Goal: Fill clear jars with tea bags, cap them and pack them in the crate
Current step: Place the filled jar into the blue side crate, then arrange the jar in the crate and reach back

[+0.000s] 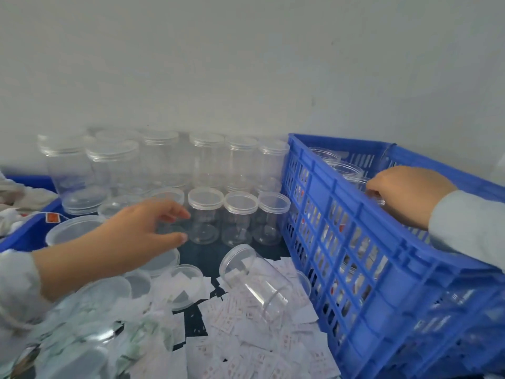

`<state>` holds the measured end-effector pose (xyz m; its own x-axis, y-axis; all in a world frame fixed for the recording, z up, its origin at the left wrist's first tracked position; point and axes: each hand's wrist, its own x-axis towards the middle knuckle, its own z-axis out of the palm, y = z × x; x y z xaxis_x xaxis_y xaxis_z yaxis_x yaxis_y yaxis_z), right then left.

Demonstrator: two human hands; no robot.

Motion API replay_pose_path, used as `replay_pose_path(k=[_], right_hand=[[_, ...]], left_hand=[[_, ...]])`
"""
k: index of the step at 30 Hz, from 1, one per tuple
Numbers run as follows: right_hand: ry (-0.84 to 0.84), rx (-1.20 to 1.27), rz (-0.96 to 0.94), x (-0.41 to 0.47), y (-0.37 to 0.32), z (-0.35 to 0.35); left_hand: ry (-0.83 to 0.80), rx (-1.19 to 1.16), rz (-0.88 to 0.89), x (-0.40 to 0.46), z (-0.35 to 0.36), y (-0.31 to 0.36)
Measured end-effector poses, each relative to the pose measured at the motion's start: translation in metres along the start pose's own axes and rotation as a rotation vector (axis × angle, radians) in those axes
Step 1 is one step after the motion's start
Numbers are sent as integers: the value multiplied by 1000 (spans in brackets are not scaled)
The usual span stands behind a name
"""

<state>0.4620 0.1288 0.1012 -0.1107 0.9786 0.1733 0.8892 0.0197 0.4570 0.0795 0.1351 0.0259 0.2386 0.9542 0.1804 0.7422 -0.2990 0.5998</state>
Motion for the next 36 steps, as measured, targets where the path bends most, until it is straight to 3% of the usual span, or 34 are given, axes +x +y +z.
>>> replay_pose_path(k=[9, 14, 18, 20, 23, 27, 31, 34, 36], right_hand=[[-111, 1, 19, -1, -6, -11], [-88, 25, 41, 24, -18, -42], [31, 217, -12, 43, -82, -68], [-84, 221, -48, 43, -134, -57], [-425, 144, -52, 37, -209, -14], [-623, 270, 126, 30, -245, 41], [-454, 467, 256, 27, -247, 55], [-199, 682, 127, 18, -264, 38], [-171, 1036, -32, 7, -282, 17]], left_hand=[[49, -106, -292, -53, -22, -96], [-25, -60, -312, -74, -15, -111], [-83, 38, -256, -81, -10, -105], [-115, 101, -213, -84, -10, -102], [-136, 137, -196, -90, -15, -101], [-84, 146, -157, -104, -25, -101], [-51, 116, -116, -114, -29, -101], [-4, 45, -101, -112, -28, -98], [0, -156, -125, -108, -30, -92]])
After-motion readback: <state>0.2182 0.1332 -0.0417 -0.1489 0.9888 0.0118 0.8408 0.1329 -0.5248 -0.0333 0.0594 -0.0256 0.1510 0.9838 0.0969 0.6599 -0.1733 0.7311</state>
